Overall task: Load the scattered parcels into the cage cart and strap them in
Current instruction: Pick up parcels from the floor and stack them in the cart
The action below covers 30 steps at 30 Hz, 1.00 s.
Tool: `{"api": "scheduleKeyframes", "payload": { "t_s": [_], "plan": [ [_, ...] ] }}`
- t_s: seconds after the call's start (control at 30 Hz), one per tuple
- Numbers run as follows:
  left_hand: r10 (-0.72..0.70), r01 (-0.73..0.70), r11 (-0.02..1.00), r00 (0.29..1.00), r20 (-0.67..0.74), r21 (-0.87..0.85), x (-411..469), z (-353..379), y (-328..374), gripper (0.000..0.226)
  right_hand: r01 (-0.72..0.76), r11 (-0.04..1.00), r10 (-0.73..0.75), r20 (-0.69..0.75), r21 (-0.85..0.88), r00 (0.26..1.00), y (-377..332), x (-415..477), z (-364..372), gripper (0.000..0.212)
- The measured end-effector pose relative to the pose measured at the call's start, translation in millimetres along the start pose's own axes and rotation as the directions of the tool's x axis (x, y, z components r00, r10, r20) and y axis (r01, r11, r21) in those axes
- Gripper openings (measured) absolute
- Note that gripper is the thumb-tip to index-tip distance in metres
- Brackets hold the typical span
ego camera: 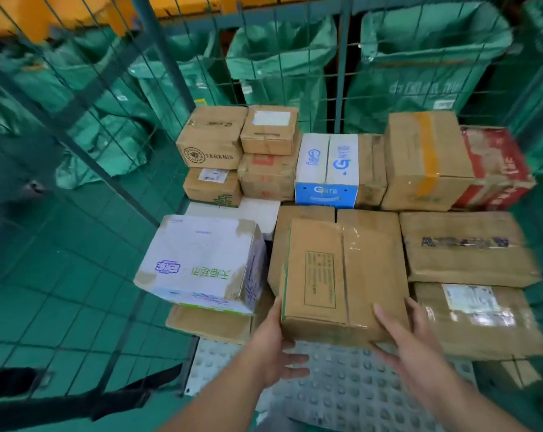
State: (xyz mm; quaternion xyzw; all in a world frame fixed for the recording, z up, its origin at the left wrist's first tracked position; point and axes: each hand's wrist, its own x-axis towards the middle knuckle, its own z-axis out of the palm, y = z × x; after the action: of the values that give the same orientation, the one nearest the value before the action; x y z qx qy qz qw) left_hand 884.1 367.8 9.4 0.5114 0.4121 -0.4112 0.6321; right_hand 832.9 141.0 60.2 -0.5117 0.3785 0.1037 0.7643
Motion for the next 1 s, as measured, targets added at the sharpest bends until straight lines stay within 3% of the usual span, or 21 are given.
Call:
{"api": "scheduleKeyframes", "payload": {
  "t_s": [0.13, 0.23, 0.3, 0.37, 0.5, 0.63, 0.73, 0.87, 1.0],
  "plan": [
    [0.017, -0.023, 0.999, 0.990, 0.141, 0.044, 25, -15, 60, 0.081, 0.087, 0.995, -0.091, -0.104, -0.048, 0.990, -14, 24, 55, 0.073],
    [0.101, -0.112, 0.991, 0.984, 0.147, 0.067, 30, -18, 116, 0.085, 0.166, 0.983, -0.175, -0.112, -0.081, 0.978, -25, 54, 92, 0.059],
    [0.127, -0.139, 0.983, 0.987, 0.103, 0.120, 39, -24, 150, 0.089, 0.183, 0.975, -0.199, -0.128, -0.128, 0.972, -27, 84, 115, 0.050],
    [0.157, -0.160, 0.966, 0.987, 0.033, 0.204, 49, -30, 173, 0.089, 0.180, 0.963, -0.212, -0.154, -0.200, 0.965, -22, 114, 132, 0.053],
    [0.210, -0.175, 0.945, 0.972, -0.104, 0.278, 68, -40, 182, 0.069, 0.059, 0.938, -0.112, -0.137, -0.341, 0.984, 4, 159, 156, 0.036],
    [0.242, -0.237, 0.952, 0.970, 0.001, 0.193, 86, -49, 178, 0.047, 0.017, 0.950, -0.095, -0.237, -0.311, 0.967, 14, 177, 165, 0.046],
    [0.268, -0.277, 0.956, 0.959, 0.095, 0.100, 98, -52, 188, 0.046, 0.020, 0.955, -0.098, -0.252, -0.296, 0.963, 9, 197, 170, 0.049],
    [0.287, -0.308, 0.946, 0.940, 0.186, 0.097, 107, -48, 210, 0.042, 0.080, 0.927, -0.180, -0.248, -0.365, 0.952, -19, 231, 184, 0.051],
    [0.300, -0.321, 0.943, 0.935, 0.190, 0.090, 116, -41, 241, 0.043, 0.081, 0.905, -0.209, -0.272, -0.417, 0.939, -34, 259, 196, 0.048]
  ]
}}
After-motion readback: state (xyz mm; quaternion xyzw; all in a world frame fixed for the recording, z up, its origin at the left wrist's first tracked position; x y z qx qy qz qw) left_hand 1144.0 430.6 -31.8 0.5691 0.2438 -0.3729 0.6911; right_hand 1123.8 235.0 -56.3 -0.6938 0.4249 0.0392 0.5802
